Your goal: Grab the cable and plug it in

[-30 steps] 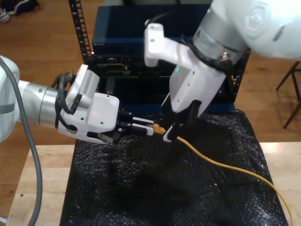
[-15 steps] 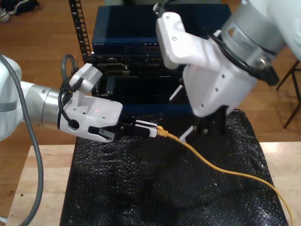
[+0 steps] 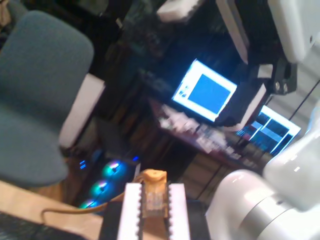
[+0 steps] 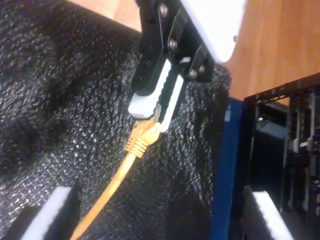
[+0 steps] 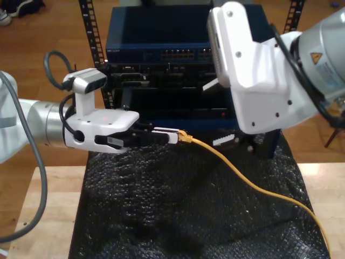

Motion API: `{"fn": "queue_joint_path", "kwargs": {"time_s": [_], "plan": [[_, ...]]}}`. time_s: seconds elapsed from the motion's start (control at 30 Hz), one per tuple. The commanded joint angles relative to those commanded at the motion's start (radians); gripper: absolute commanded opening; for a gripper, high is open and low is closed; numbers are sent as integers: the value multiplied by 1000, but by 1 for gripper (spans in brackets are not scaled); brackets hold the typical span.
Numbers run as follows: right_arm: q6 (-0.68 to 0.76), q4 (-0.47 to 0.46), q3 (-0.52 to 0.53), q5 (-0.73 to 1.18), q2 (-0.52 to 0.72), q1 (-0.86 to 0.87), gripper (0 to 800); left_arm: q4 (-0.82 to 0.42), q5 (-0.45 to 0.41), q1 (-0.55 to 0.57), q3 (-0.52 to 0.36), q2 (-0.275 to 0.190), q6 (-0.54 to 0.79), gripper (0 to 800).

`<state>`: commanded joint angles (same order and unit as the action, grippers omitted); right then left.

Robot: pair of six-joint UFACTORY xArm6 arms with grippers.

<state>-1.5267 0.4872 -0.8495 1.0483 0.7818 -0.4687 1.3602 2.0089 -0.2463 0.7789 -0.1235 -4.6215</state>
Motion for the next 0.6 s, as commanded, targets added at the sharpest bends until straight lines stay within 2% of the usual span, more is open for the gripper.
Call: {"fn": "queue_joint_path", "kwargs": {"time_s": [0.07,0.33,0.6], "plan": [[-5,17,0,0,11,-32,766,21,35,-11,5,17,-3,2],[-9,15,15,-9,23,-132,797,51,100,-31,3,34,-6,3],[-100,18,101,-183,37,-153,797,80,169,-31,5,54,-48,2]]}}
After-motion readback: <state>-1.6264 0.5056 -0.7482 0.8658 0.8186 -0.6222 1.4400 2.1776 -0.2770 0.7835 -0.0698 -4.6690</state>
